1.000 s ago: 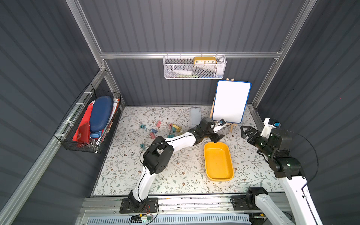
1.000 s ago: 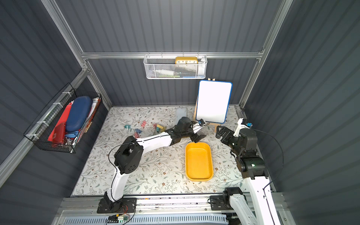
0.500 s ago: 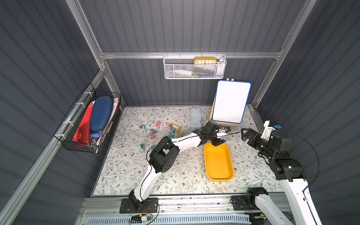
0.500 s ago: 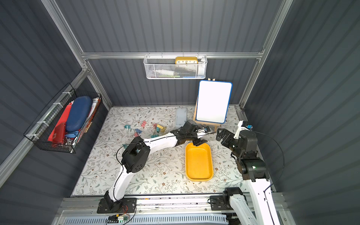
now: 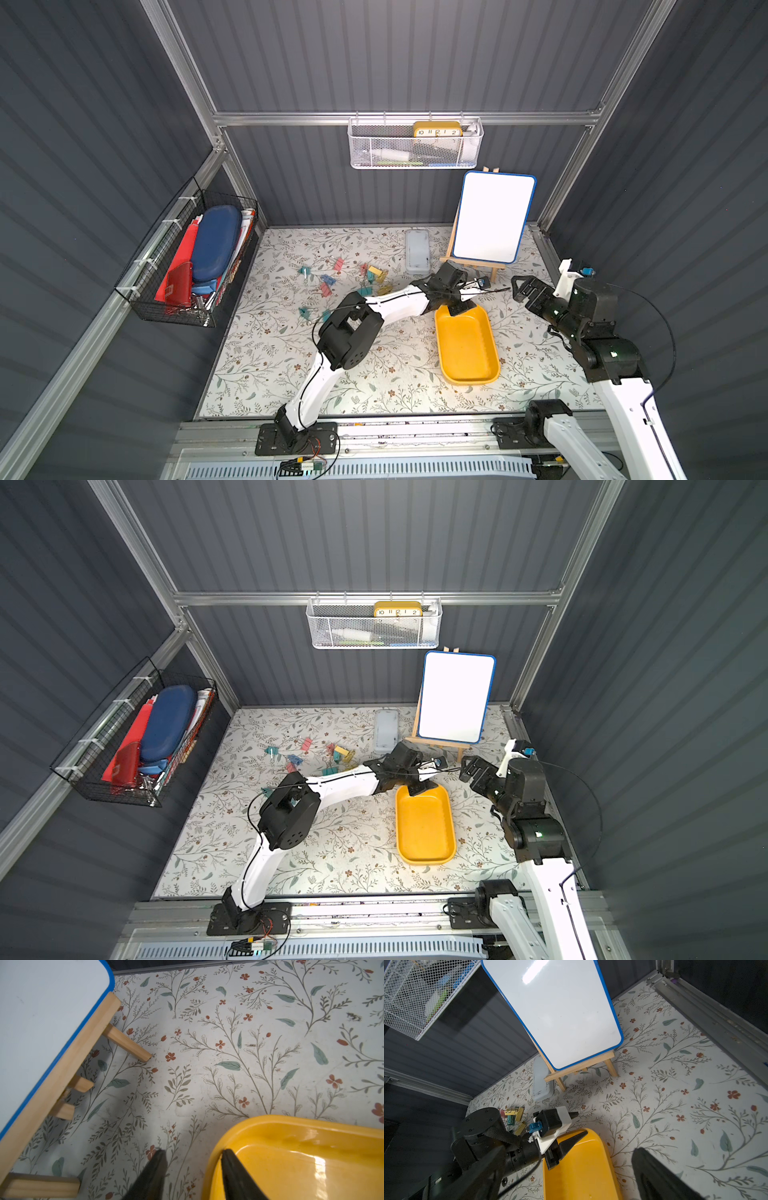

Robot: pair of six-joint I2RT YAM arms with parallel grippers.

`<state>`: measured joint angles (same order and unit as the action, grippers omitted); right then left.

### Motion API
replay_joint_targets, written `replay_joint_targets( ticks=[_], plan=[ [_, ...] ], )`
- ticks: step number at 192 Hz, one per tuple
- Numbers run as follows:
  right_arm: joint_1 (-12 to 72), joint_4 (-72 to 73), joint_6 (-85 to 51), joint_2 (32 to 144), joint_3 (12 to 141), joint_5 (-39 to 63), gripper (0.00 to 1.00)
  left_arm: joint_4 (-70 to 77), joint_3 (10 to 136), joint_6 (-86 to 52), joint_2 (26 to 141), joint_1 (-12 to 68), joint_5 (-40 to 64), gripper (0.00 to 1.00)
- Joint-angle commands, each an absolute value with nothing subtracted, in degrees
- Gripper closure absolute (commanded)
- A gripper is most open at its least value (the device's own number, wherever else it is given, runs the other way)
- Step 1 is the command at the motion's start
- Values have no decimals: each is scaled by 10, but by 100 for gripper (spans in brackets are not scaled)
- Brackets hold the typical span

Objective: Put the binder clips in the storage box
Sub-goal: Adjust the storage box at the center of the board.

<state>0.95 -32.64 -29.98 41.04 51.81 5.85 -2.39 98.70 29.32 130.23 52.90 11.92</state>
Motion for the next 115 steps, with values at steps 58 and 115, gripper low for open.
replay_joint_targets(
  ticks=[58, 115],
  plan=[
    [8, -314, -310, 407, 514, 71, 1, 126, 832, 49, 1207, 534, 86, 92],
    [9, -291, -363, 426, 510, 111, 2, 101, 741, -270, 1086, 548, -94, 100]
  ],
)
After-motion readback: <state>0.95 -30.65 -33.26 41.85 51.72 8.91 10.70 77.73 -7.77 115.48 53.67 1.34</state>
